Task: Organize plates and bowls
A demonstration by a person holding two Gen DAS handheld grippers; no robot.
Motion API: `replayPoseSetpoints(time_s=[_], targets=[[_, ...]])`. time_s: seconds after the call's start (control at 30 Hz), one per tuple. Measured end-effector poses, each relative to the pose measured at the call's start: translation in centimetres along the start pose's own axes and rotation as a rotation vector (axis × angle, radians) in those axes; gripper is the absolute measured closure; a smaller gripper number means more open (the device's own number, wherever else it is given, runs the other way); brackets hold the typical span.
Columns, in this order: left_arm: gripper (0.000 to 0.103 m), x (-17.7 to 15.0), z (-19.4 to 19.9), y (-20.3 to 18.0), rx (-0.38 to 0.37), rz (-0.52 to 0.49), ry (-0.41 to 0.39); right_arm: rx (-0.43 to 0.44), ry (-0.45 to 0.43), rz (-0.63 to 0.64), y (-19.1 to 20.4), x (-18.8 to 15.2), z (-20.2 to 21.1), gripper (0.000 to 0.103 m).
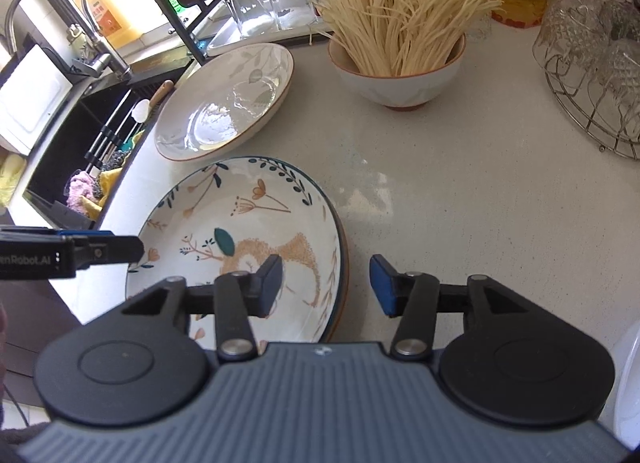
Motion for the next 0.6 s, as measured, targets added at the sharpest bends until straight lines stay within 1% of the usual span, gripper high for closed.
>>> replayPoseSetpoints(time_s=[0.07,0.27,0.37,0.47,0.53,0.6], targets=[[0.051,-0.1,-0.3,0.2,0.020,0.001,-0.001,0.009,0.006,-0.013,-0.1,-0.3,-0.1,0.052],[0.053,-1.1,-2.0,0.9,-0.017,0.062,0.050,0.055,0.018,-0.042,-0.1,-0.8,-0.3,0.052],[0.056,-1.5,-2.2,0.8,-0.022,0.065,0.058,0.059,0.027,-0.044,0.1,-1.1,-0.4,0.052],[0.060,-1.8,-2.2,0.6,-0.043,0.079,0.064,0.067,0.030,-0.050,0.1,-1.2,-0.4,0.059],[0.061,-1.9,-2.1,0.5,-0.036,0.074,0.059,0.068,0.033,-0.052,0.0,-1.3,-0.4,0.065],[0.061,-2.0,-2.0,0.5,-0.035,0.080,0.057,0.067,0.032,-0.050,0.0,-1.3,-0.4,0.066]])
Point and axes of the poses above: each gripper's, at about its wrist camera, not at the fingertips, and z roughly against the way its jaws point, y to its left, x to its top, the point moved 4 cm from there along -z, roughly the way its jaws point, and after that the axes turned 3 degrees about z, right-handed, at the moved point
